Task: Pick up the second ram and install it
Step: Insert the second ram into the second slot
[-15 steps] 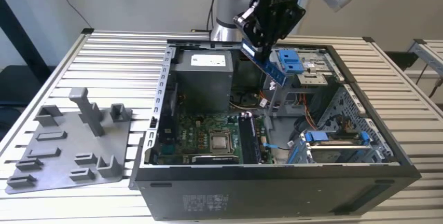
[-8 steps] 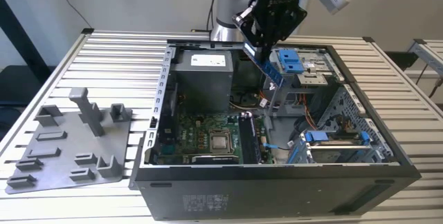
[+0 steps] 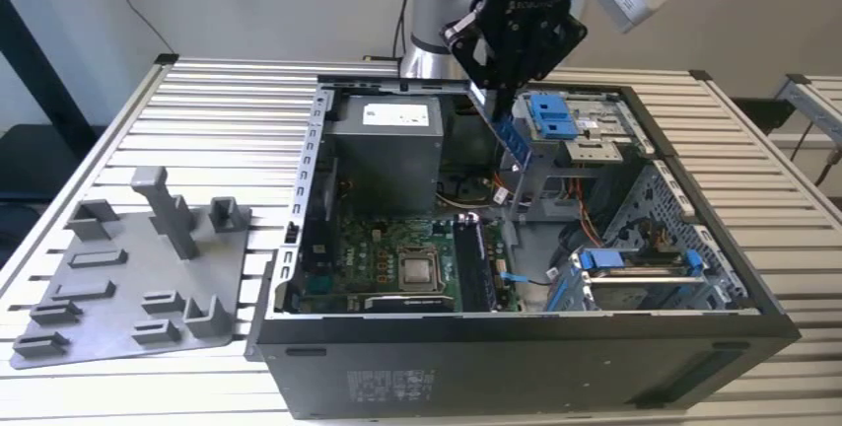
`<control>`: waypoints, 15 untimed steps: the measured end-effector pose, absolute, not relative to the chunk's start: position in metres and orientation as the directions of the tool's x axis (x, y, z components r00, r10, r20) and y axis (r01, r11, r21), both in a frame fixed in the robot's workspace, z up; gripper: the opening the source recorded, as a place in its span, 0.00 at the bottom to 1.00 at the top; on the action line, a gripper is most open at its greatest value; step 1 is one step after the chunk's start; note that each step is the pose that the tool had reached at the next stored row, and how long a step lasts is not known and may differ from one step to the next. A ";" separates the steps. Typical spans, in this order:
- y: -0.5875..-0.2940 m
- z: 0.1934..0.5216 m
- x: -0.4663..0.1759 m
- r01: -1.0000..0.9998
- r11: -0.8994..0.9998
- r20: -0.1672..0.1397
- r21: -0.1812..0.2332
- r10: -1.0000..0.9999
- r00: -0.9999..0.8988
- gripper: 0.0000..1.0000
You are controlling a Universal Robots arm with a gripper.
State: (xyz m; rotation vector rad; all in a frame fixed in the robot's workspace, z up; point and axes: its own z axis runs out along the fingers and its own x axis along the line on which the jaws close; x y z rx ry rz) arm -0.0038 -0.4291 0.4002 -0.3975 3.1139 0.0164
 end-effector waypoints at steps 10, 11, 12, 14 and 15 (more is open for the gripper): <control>-0.429 0.399 -0.004 -0.092 0.996 -0.004 0.010 -0.092 -0.996 0.14; -0.429 0.399 -0.004 -0.077 0.997 -0.004 0.010 -0.077 -0.997 0.14; -0.429 0.398 -0.004 -0.067 0.998 -0.004 0.010 -0.067 -0.998 0.14; -0.429 0.398 -0.004 -0.053 0.999 -0.004 0.010 -0.053 -0.999 0.14; -0.429 0.398 -0.004 -0.046 0.999 -0.004 0.010 -0.046 -0.999 0.14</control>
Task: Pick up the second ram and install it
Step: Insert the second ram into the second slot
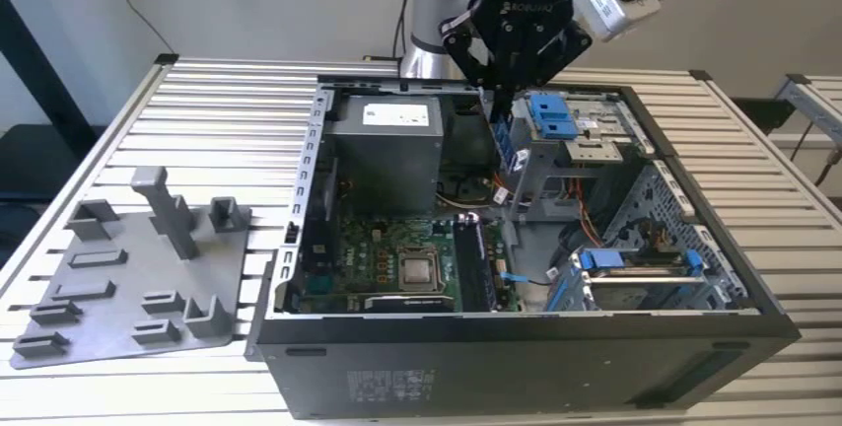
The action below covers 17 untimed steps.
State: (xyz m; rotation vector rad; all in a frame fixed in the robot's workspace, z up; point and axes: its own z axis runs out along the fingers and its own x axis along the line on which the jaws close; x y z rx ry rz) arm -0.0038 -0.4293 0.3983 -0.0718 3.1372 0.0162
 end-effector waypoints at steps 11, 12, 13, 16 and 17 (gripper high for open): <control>-0.430 0.397 -0.004 0.067 0.998 -0.004 0.010 0.067 -0.998 0.14; -0.430 0.397 -0.004 0.079 0.997 -0.004 0.010 0.079 -0.997 0.14; -0.430 0.397 -0.004 0.090 0.996 -0.004 0.010 0.090 -0.996 0.14; -0.430 0.397 -0.004 0.099 0.995 -0.004 0.010 0.099 -0.995 0.14; -0.430 0.397 -0.004 0.100 0.995 -0.004 0.010 0.100 -0.995 0.14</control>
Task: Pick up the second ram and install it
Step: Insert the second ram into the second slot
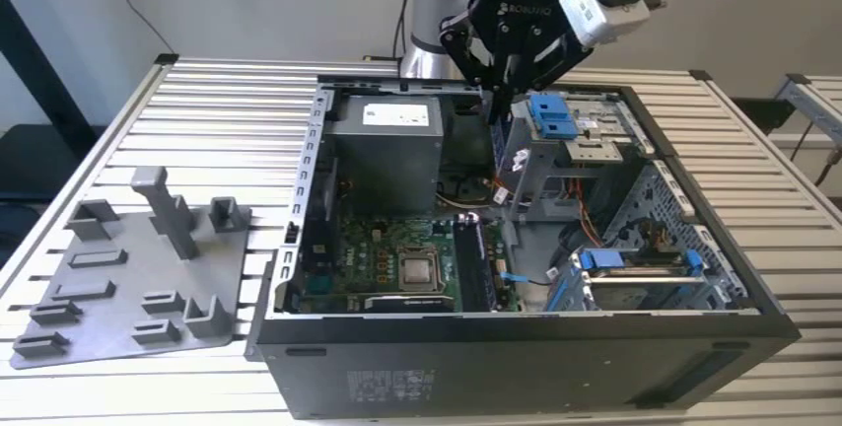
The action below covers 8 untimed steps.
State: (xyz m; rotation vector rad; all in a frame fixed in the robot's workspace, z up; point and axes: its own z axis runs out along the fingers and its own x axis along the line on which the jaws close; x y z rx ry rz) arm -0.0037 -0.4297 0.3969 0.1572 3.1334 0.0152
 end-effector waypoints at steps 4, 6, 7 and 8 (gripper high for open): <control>-0.430 0.392 -0.004 0.066 0.998 -0.004 0.010 0.067 -0.998 0.14; -0.430 0.389 -0.004 0.035 0.999 -0.004 0.010 0.035 -0.999 0.14; -0.430 0.388 -0.004 0.026 1.000 -0.004 0.009 0.026 -1.000 0.14; -0.430 0.386 -0.004 0.025 1.000 -0.003 0.009 0.025 -1.000 0.14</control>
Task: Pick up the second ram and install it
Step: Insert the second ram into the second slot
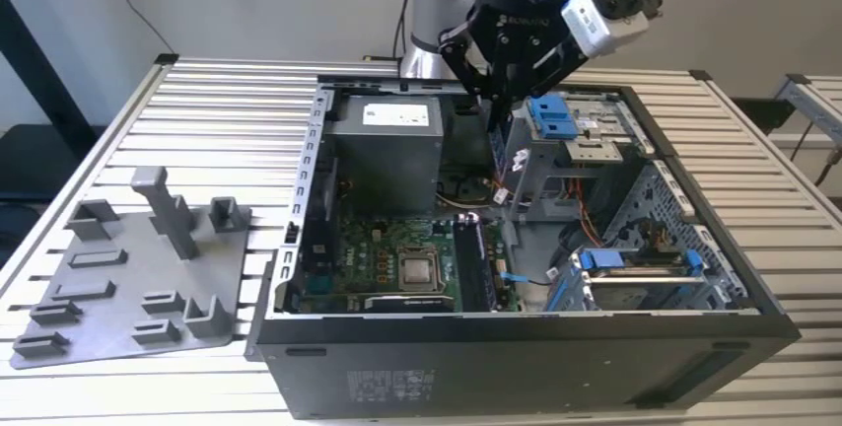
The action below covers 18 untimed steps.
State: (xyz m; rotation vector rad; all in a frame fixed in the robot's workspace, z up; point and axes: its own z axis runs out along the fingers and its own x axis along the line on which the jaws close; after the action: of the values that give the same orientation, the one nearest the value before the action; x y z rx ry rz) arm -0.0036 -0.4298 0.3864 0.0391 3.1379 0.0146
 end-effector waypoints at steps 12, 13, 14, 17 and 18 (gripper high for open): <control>-0.432 0.367 -0.003 0.064 0.998 -0.003 0.009 0.064 -0.998 0.14; -0.433 0.365 -0.002 0.064 0.998 -0.002 0.009 0.064 -0.998 0.14; -0.433 0.363 -0.002 0.064 0.998 -0.002 0.009 0.064 -0.998 0.14; -0.438 0.358 -0.001 0.064 0.998 -0.001 0.009 0.064 -0.998 0.14; -0.439 0.356 -0.001 0.064 0.998 -0.001 0.009 0.064 -0.998 0.14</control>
State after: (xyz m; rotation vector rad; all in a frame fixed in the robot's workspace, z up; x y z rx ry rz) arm -0.0006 -0.4393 0.3560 0.1007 3.1390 0.0144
